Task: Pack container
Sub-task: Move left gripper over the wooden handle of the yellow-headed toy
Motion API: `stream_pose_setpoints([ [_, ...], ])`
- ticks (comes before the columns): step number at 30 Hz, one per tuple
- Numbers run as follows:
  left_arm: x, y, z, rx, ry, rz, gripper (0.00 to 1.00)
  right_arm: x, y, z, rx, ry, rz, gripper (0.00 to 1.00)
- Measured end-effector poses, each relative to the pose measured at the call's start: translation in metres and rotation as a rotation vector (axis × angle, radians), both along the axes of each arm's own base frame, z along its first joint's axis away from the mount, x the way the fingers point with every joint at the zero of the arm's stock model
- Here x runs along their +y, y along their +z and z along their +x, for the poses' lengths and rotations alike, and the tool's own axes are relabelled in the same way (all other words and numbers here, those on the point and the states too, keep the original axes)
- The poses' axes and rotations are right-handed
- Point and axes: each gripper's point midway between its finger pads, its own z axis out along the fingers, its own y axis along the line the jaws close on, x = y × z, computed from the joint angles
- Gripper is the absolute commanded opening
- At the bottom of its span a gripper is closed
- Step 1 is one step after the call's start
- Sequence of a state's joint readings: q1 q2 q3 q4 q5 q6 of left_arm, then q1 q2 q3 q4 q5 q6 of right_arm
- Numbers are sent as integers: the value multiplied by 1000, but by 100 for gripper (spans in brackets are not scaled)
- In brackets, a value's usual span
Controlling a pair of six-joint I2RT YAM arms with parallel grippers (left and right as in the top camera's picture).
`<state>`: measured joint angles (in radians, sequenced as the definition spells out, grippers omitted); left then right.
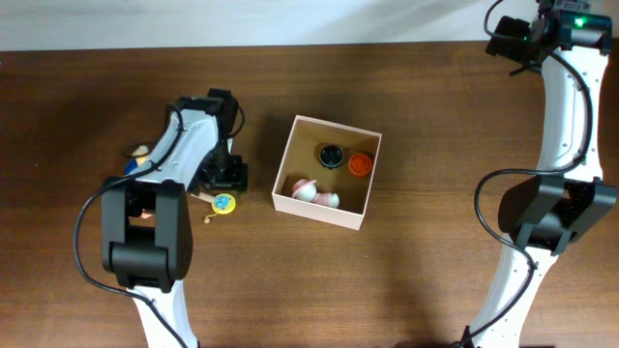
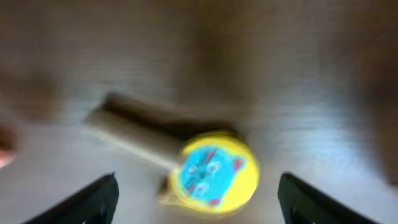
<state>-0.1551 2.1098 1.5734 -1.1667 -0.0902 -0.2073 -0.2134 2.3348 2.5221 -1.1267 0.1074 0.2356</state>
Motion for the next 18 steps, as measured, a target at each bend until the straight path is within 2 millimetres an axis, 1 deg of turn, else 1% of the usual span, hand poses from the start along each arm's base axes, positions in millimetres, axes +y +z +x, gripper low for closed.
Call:
stream_pose_setpoints([
  [3,-4,-17,-3,-18,103,-15,83,0,0,0,1,0,1,99],
  [5,-8,-23,-4,-30,178,-35,82,0,0,0,1,0,1,99],
  [12,-13,-23,1,-74,391,-45,82,0,0,0,1,-1,1,99],
  [14,-14,-23,4,-85,446,-45,81,0,0,0,1,0,1,99],
  [15,-14,-23,4,-90,478,-43,82,0,0,0,1,0,1,99],
  [18,-13,-23,5,-98,560,-32,81,0,0,0,1,-1,1,99],
])
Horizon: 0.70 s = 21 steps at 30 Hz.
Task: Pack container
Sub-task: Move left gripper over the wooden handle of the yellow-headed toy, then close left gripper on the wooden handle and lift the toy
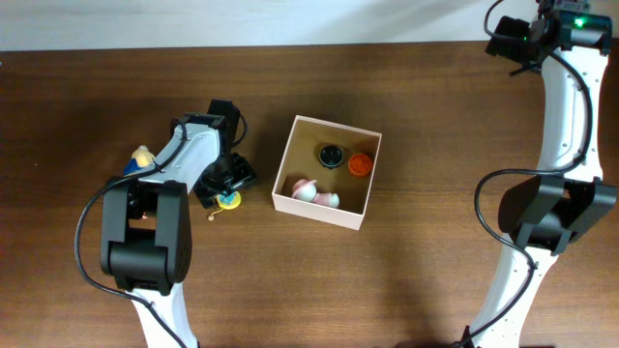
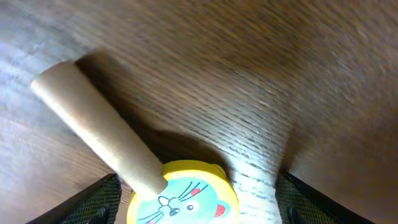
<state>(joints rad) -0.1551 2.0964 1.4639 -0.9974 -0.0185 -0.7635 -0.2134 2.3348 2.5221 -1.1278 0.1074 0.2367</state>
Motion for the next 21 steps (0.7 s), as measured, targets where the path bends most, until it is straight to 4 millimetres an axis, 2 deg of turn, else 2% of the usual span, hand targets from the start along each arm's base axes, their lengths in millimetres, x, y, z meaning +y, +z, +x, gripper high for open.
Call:
stream_pose_setpoints([
  [11,17,3,0,-30,287,113,73,0,0,0,0,0,0,99],
  [14,22,3,1,-45,340,145,68,0,0,0,0,1,0,99],
  [19,32,4,1,-60,415,187,50,0,0,0,0,1,0,99],
  [21,37,3,0,-61,441,197,49,0,0,0,0,1,0,99],
])
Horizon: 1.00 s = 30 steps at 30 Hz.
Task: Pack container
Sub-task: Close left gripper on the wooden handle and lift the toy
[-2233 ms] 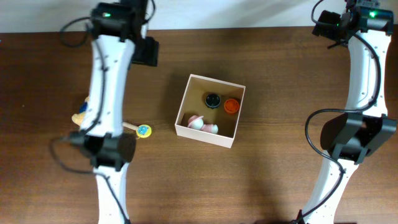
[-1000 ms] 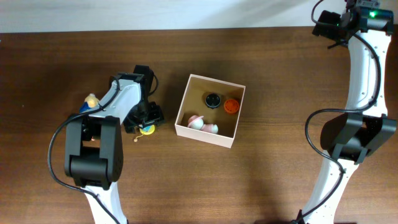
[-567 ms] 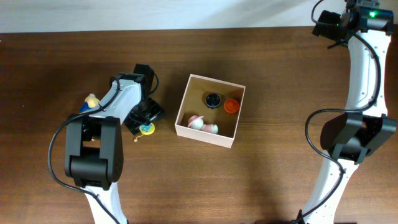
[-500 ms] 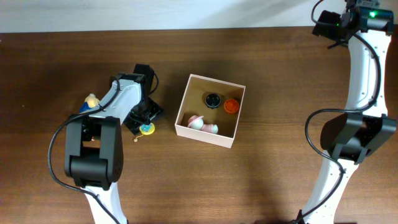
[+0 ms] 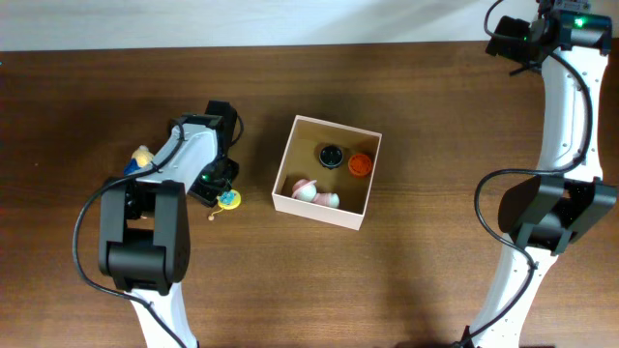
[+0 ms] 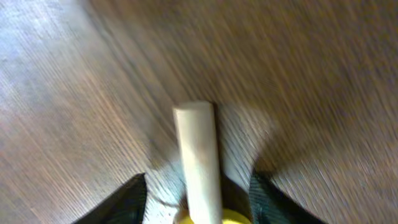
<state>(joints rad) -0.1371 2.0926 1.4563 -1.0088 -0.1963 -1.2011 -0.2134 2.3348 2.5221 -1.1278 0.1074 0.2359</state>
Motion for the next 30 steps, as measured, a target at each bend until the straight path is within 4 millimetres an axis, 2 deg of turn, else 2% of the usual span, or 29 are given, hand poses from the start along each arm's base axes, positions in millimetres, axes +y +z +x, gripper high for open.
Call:
stream_pose_setpoints([
  [4,8,0,2,-11,38,9,49,0,0,0,0,0,0,99],
  [7,13,0,4,-23,66,14,26,0,0,0,0,0,0,99],
  [12,20,-1,6,-33,83,18,21,0,0,0,0,1,0,99],
  [16,20,-1,5,-32,90,18,4,0,0,0,0,0,0,99],
  [17,20,-1,5,-32,87,19,2,0,0,0,0,0,0,99],
  [24,19,-1,8,-39,69,12,2,0,0,0,0,0,0,99],
  [30,8,1,27,-72,-112,-53,2,0,0,0,0,0,0,99],
])
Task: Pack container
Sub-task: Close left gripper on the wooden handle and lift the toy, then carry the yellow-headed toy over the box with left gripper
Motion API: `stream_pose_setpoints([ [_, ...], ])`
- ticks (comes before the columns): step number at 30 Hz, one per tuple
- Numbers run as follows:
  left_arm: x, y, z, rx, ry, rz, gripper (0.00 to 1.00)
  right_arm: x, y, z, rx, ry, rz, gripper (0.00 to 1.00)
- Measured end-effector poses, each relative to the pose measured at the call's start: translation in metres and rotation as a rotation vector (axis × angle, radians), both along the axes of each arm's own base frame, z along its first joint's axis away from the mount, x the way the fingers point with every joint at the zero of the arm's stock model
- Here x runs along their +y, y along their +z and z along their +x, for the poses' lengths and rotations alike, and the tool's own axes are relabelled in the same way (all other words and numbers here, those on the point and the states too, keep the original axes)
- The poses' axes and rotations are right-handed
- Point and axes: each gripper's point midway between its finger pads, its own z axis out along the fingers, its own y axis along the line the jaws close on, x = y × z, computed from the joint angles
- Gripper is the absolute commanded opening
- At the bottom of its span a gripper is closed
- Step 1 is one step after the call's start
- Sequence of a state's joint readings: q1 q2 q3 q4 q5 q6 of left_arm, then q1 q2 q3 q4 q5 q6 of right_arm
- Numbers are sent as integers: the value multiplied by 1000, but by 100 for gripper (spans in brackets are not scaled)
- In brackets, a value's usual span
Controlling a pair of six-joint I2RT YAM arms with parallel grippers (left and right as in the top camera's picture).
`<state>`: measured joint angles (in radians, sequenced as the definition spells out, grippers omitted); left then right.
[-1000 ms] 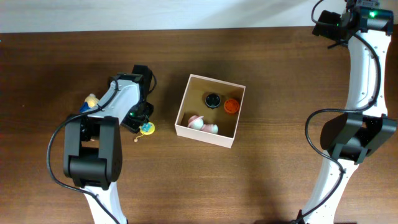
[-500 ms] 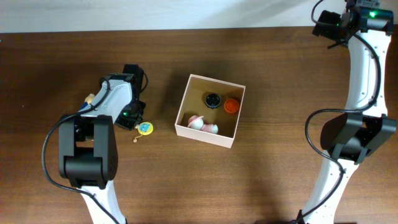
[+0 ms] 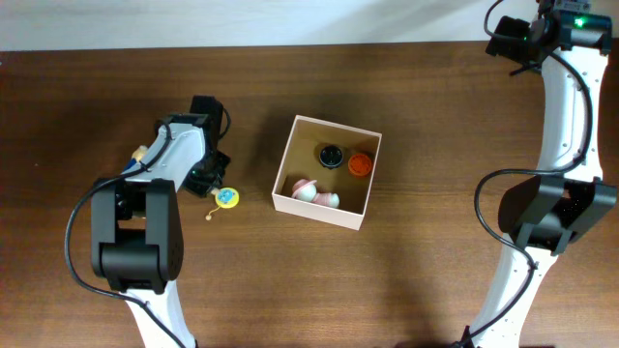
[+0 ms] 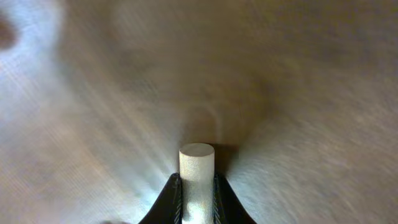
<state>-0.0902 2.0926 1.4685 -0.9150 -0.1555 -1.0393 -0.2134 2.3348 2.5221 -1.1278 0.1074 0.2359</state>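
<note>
The toy is a pale wooden stick ending in a yellow disc with a blue face. It lies on the table left of the cardboard box. My left gripper is shut on the stick, its dark fingers pressed to both sides. From overhead, the left gripper sits just up-left of the disc. The disc is hidden in the left wrist view. The box holds a black piece, an orange piece and pink-white pieces. My right arm's wrist is at the far right top; its fingers do not show.
A small yellow-and-blue toy lies beside the left arm, left of the gripper. A small tan bead rests just below the disc. The right arm stands along the right edge of the wooden table.
My left gripper stood open with a finger on each side of the stick; now it is shut on it. Seen from overhead, the wrist sits slightly further left. The disc has barely moved.
At first my left gripper hung open over the toy, with the yellow disc between the fingers. Then it was turned and closer to the table. Then the fingers straddled the stick, and now they grip it. The box contents and right arm are unchanged.
</note>
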Motion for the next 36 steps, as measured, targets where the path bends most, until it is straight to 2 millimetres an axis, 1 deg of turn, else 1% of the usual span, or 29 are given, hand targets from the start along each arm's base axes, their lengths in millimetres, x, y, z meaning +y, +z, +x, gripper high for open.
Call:
stream_pose_setpoints([
  [3,-8,10,12,-17,-117,-38,2,0,0,0,0,0,0,99],
  [7,-21,42,45,-98,-312,-72,2,0,0,0,0,0,0,99],
  [8,-23,51,52,-116,-360,-74,2,0,0,0,0,0,0,99],
  [10,-28,79,67,-160,-474,-72,2,0,0,0,0,0,0,99],
  [11,-28,84,71,-171,-497,-68,2,0,0,0,0,0,0,99],
  [14,-31,119,84,-219,-617,-44,2,0,0,0,0,0,0,99],
  [16,-33,142,95,-267,-674,-25,2,0,0,0,0,0,0,99],
  [17,-36,158,101,-302,-704,-12,2,0,0,0,0,1,0,99],
  [20,-43,193,115,-390,-770,12,2,0,0,0,0,0,0,99],
  [23,-64,223,123,-479,-867,11,2,0,0,0,0,0,0,99],
  [25,-81,237,125,-521,-936,6,2,0,0,0,0,0,0,98],
  [27,-100,247,123,-549,-1004,3,2,0,0,0,0,0,0,99],
  [28,-113,250,121,-559,-1052,0,2,0,0,0,0,0,1,99],
  [30,-133,250,115,-561,-1130,0,2,0,0,0,0,-1,0,99],
  [36,-204,247,86,-538,-1431,33,2,0,0,0,0,0,1,99],
])
